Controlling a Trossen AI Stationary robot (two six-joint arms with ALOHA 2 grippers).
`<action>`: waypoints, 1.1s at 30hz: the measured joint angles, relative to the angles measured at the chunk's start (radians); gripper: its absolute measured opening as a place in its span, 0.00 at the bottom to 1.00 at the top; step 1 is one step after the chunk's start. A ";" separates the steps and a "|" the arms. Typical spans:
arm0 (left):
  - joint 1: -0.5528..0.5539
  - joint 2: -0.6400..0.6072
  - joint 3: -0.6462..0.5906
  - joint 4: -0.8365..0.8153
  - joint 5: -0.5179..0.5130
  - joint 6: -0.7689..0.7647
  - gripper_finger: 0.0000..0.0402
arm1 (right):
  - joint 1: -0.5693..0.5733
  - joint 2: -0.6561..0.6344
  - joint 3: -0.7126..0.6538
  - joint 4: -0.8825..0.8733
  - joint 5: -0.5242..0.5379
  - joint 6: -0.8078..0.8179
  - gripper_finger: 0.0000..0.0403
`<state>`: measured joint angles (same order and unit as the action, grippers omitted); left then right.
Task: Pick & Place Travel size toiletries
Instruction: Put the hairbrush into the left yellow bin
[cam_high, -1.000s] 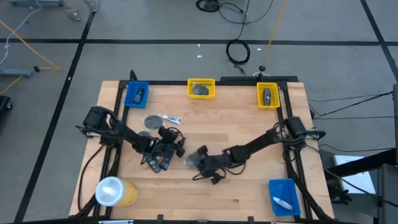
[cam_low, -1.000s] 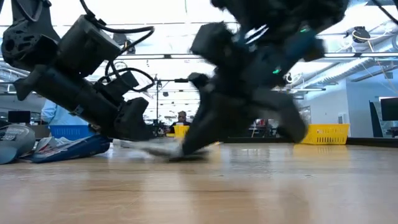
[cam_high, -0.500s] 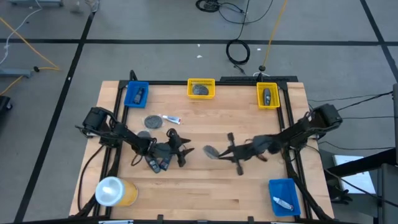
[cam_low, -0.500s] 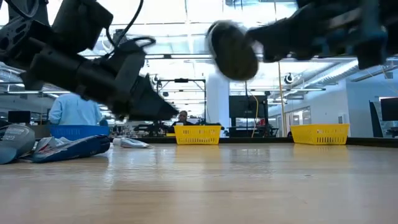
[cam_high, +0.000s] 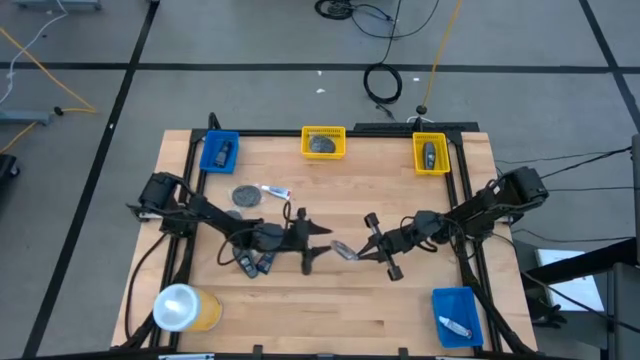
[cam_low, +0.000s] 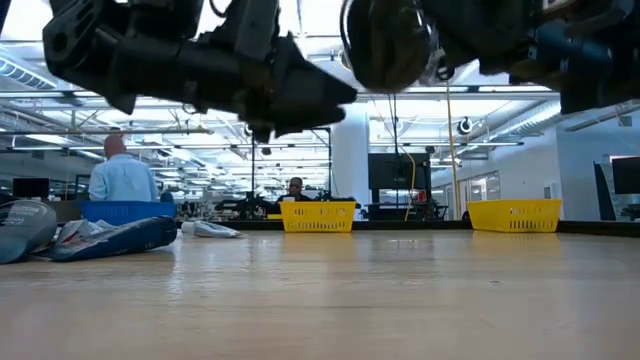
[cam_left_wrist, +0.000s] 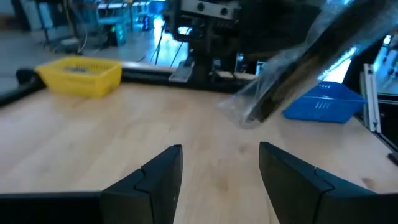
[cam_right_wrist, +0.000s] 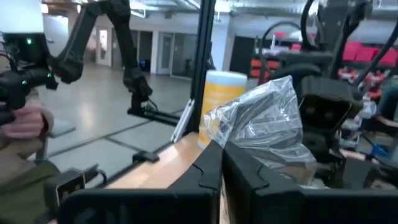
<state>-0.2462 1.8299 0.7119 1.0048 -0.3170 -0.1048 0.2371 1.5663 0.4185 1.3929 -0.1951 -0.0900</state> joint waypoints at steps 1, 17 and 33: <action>0.000 0.001 0.010 0.001 0.014 0.018 0.53 | 0.000 -0.001 0.000 0.005 -0.011 0.000 0.00; -0.049 0.000 0.080 0.007 0.174 0.097 0.52 | -0.002 0.000 -0.001 -0.011 -0.015 -0.001 0.00; -0.049 -0.021 0.080 -0.225 0.100 0.013 0.03 | -0.002 -0.009 -0.001 -0.130 0.144 -0.002 0.05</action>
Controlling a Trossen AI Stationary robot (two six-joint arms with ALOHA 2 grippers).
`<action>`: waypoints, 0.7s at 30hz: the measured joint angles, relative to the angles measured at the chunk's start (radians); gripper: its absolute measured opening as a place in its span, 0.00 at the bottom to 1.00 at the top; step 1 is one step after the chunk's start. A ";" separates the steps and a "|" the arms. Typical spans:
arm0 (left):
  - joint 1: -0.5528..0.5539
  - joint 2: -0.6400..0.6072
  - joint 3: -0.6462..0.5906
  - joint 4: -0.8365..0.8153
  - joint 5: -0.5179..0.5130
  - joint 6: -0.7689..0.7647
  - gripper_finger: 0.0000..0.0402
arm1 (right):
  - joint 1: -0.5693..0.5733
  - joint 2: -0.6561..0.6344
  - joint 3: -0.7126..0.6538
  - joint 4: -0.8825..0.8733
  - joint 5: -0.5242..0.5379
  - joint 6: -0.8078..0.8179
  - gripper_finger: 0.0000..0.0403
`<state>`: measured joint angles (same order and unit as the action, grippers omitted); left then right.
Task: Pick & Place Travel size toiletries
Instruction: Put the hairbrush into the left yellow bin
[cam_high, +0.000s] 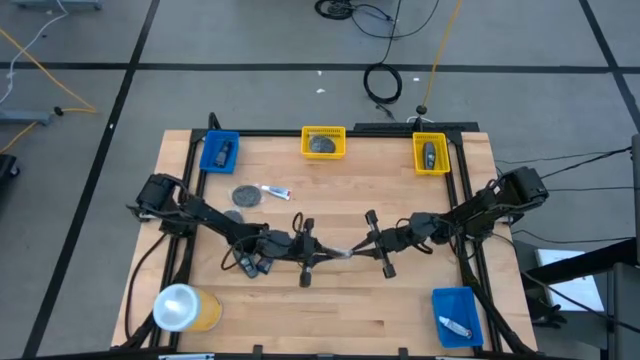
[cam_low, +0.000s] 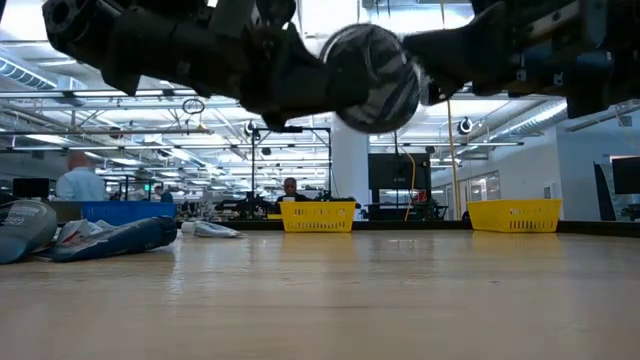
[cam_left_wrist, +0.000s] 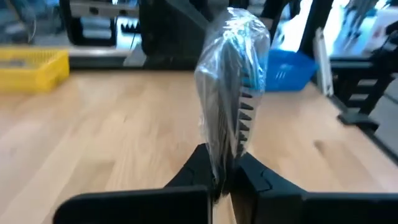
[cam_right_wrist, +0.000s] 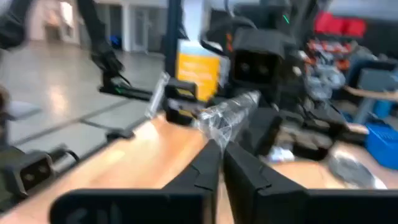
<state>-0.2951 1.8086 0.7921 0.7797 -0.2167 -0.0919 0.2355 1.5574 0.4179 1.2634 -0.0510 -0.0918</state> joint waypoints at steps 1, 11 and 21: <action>0.003 -0.013 0.001 -0.050 -0.015 -0.017 0.05 | 0.000 -0.014 0.000 -0.031 0.017 0.002 0.08; 0.069 -0.121 0.001 -0.626 -0.050 -0.344 0.07 | -0.001 -0.221 0.000 -0.482 0.291 0.074 0.47; 0.090 -0.121 0.001 -0.584 0.008 -0.385 0.10 | -0.014 0.003 0.185 -0.547 0.286 0.084 0.68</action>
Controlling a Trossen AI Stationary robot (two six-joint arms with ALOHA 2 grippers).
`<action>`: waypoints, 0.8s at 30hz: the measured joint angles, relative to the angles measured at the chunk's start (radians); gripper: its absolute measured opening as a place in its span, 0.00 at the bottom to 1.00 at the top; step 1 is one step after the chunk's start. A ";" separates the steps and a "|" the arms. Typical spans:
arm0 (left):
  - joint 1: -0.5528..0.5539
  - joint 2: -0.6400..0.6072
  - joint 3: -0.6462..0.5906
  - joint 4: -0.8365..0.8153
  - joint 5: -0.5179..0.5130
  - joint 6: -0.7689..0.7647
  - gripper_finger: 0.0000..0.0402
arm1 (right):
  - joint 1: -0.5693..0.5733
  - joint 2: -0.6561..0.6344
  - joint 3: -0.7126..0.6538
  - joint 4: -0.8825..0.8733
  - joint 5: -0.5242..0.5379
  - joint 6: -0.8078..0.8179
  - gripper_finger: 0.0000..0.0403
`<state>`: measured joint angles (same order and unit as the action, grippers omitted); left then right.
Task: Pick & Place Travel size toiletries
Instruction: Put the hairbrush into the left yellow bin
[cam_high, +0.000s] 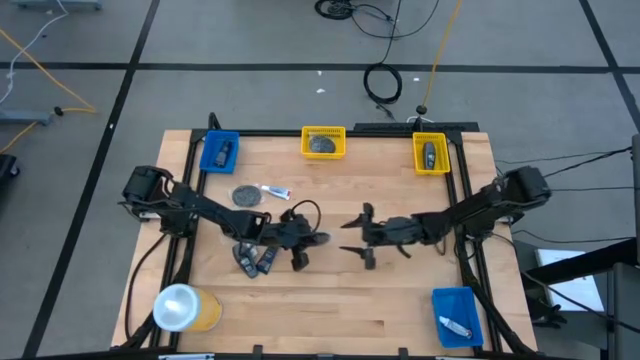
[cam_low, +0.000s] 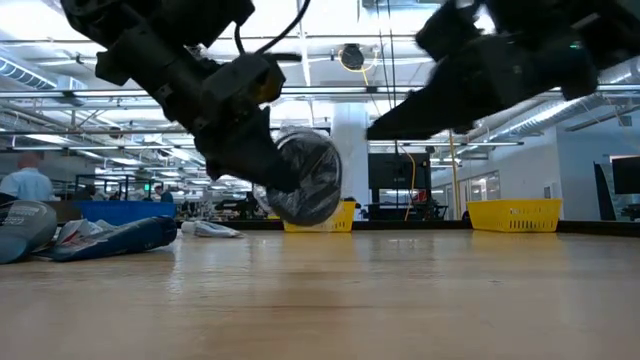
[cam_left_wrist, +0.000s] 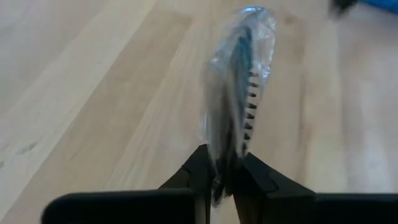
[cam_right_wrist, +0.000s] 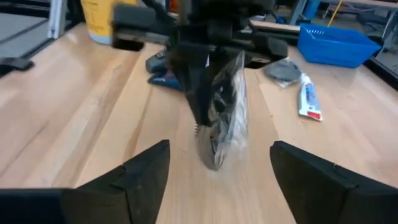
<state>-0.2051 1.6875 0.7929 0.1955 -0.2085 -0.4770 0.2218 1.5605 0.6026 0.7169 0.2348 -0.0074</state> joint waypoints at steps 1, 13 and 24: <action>-0.001 0.000 0.000 0.001 0.000 0.000 0.11 | -0.005 0.033 0.031 0.003 0.000 0.002 0.68; -0.006 0.000 0.000 0.017 0.002 0.004 0.05 | -0.085 0.144 0.230 -0.123 -0.145 0.085 0.54; -0.006 0.000 0.000 0.042 -0.002 0.018 0.14 | -0.117 0.202 0.257 -0.174 -0.189 0.062 0.18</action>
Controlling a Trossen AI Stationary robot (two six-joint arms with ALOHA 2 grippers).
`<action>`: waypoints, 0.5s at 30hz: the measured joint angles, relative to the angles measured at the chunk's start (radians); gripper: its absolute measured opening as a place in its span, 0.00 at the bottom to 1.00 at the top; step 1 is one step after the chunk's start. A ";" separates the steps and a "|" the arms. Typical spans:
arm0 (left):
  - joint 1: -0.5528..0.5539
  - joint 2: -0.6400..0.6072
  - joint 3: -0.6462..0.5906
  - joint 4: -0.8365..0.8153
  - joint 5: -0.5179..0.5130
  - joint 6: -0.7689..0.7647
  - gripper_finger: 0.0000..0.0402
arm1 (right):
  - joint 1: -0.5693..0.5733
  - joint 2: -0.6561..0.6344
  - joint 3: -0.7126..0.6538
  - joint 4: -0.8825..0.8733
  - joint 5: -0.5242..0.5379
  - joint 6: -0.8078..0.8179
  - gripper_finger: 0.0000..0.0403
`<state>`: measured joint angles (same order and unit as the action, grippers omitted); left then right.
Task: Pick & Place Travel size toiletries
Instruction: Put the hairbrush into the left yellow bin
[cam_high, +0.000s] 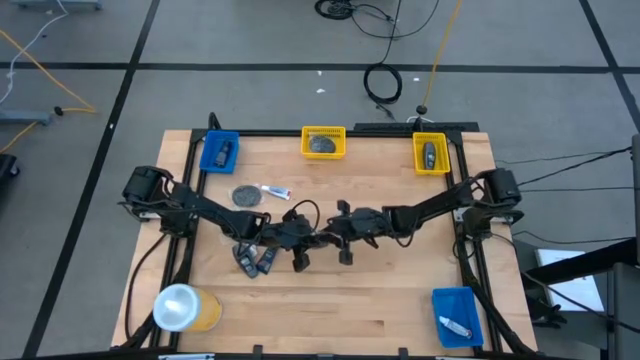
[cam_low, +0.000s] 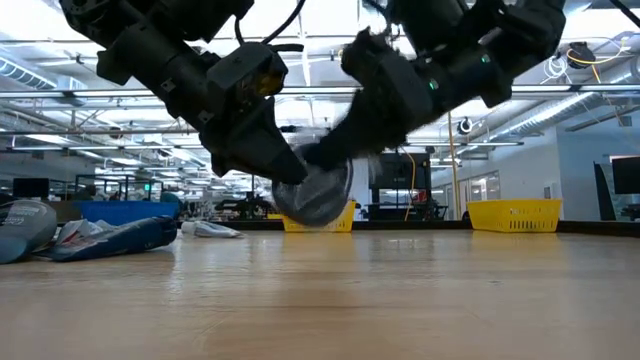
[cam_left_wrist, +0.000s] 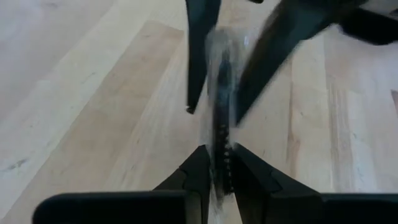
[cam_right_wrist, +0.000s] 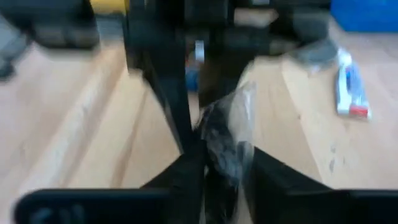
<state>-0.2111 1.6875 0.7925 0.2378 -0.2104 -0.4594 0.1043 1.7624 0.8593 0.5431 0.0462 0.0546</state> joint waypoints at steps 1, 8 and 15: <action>0.001 0.000 0.000 -0.003 -0.005 0.013 0.14 | 0.000 0.000 0.000 -0.002 0.000 -0.004 0.13; 0.000 -0.008 0.000 -0.081 -0.001 0.037 0.14 | 0.000 -0.011 0.000 -0.044 0.005 0.033 0.07; -0.016 -0.095 -0.002 -0.388 -0.144 -0.100 0.14 | -0.026 -0.043 -0.033 -0.094 0.153 0.067 0.06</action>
<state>-0.2273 1.5925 0.7910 -0.1505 -0.3547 -0.5593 0.0784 1.7196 0.8266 0.4490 0.1994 0.1218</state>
